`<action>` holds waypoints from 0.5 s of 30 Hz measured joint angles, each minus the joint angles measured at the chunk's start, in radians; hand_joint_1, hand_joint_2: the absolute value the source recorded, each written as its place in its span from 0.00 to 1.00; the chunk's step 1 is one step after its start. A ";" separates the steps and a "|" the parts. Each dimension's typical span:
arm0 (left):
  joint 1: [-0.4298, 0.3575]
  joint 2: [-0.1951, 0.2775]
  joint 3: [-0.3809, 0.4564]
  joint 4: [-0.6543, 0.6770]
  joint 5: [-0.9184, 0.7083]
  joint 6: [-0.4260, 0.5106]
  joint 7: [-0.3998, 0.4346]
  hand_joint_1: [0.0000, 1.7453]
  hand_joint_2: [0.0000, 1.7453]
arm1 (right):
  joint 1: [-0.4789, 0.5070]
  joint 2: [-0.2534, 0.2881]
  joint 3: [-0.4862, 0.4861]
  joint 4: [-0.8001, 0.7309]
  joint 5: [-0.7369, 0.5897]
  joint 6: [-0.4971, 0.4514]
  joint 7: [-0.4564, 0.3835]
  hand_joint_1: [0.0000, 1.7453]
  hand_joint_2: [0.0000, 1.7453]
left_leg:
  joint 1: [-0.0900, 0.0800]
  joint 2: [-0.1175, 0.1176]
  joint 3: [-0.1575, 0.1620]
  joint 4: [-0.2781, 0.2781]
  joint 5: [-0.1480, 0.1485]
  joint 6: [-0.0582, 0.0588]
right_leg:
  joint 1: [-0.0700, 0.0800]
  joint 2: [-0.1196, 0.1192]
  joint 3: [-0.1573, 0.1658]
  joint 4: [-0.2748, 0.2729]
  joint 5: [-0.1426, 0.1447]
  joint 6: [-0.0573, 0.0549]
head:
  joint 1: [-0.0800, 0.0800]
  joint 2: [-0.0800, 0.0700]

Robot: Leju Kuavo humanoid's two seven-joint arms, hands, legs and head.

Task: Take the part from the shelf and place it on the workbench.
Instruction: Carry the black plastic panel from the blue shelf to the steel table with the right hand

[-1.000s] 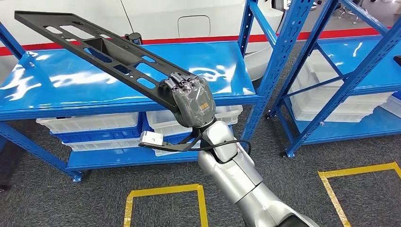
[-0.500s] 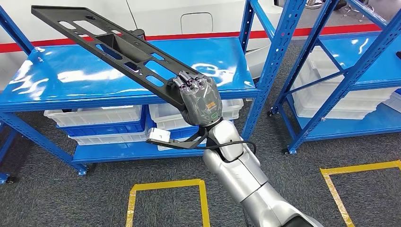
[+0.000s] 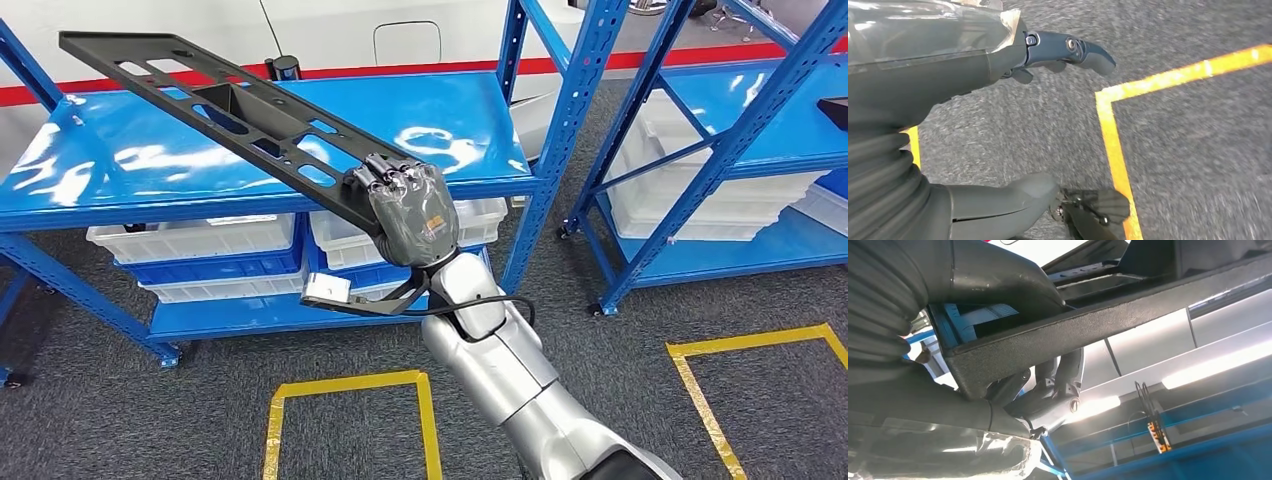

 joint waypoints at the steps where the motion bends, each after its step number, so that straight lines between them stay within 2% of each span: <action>1: 0.000 0.001 -0.001 0.000 0.000 0.000 0.000 0.00 1.00 | 0.000 0.000 -0.003 0.000 0.001 0.000 0.000 1.00 1.00 | 0.002 0.002 -0.002 -0.006 0.007 0.009 | 0.000 0.000 -0.011 0.019 -0.013 0.002 | 0.002 0.000; 3: 0.000 0.002 -0.003 0.000 -0.001 0.000 -0.002 0.00 1.00 | 0.004 -0.003 -0.009 0.000 0.008 0.000 -0.001 1.00 1.00 | 0.004 0.005 -0.008 -0.013 0.018 0.021 | -0.002 0.001 -0.058 0.121 -0.068 -0.002 | 0.011 0.000; 5: 0.001 0.004 -0.004 0.000 0.000 0.000 -0.006 0.00 1.00 | 0.014 -0.007 -0.018 0.000 0.016 0.000 -0.003 1.00 1.00 | 0.003 0.005 -0.017 -0.013 0.025 0.024 | -0.006 0.001 -0.112 0.255 -0.125 -0.004 | 0.017 0.000; 6: 0.001 0.005 -0.004 0.000 0.002 -0.001 -0.008 0.00 1.00 | 0.022 -0.010 -0.022 -0.001 0.019 0.000 -0.005 1.00 1.00 | 0.003 0.005 -0.021 -0.012 0.028 0.023 | -0.008 0.001 -0.123 0.289 -0.136 0.001 | 0.019 0.000; 7: 0.002 0.006 -0.004 0.000 0.003 -0.001 -0.009 0.00 1.00 | 0.029 -0.012 -0.026 -0.001 0.021 0.000 -0.007 1.00 1.00 | 0.003 0.004 -0.024 -0.012 0.031 0.021 | -0.010 0.001 -0.112 0.280 -0.132 0.008 | 0.021 0.000; 8: 0.002 0.006 -0.004 0.000 0.005 -0.002 -0.009 0.00 1.00 | 0.036 -0.013 -0.029 -0.002 0.023 0.000 -0.009 1.00 1.00 | 0.003 0.004 -0.027 -0.011 0.033 0.018 | -0.012 0.000 -0.080 0.229 -0.114 0.018 | 0.023 0.000; 10: 0.001 0.006 -0.004 0.000 0.009 -0.001 -0.008 0.00 1.00 | 0.041 -0.010 -0.031 -0.004 0.027 0.000 -0.013 1.00 1.00 | 0.002 0.003 -0.031 -0.005 0.036 0.011 | -0.015 0.001 0.007 0.079 -0.069 0.029 | 0.027 0.000; 11: 0.001 0.006 -0.004 0.000 0.010 0.000 -0.006 0.00 1.00 | 0.042 -0.007 -0.031 -0.006 0.028 0.000 -0.014 1.00 1.00 | 0.000 0.003 -0.034 -0.003 0.037 0.005 | -0.015 0.001 0.035 0.026 -0.054 0.028 | 0.027 0.000; 12: 0.001 0.006 -0.003 0.000 0.011 0.001 -0.005 0.00 1.00 | 0.042 -0.002 -0.031 -0.007 0.029 0.000 -0.014 1.00 1.00 | -0.001 0.003 -0.037 -0.001 0.039 -0.001 | -0.014 0.002 0.047 0.000 -0.047 0.023 | 0.026 0.000; 13: 0.001 0.006 -0.003 0.000 0.012 0.003 -0.003 0.00 1.00 | 0.043 0.003 -0.030 -0.007 0.030 0.000 -0.015 1.00 1.00 | -0.001 0.004 -0.039 0.000 0.041 -0.008 | -0.011 0.002 0.046 -0.003 -0.045 0.017 | 0.025 0.000; 15: 0.001 0.006 -0.002 0.000 0.013 0.006 -0.002 0.00 1.00 | 0.044 0.012 -0.029 -0.008 0.031 0.000 -0.014 1.00 1.00 | 0.004 0.003 -0.043 0.001 0.044 -0.020 | -0.015 0.003 0.042 -0.003 -0.036 0.004 | 0.022 0.000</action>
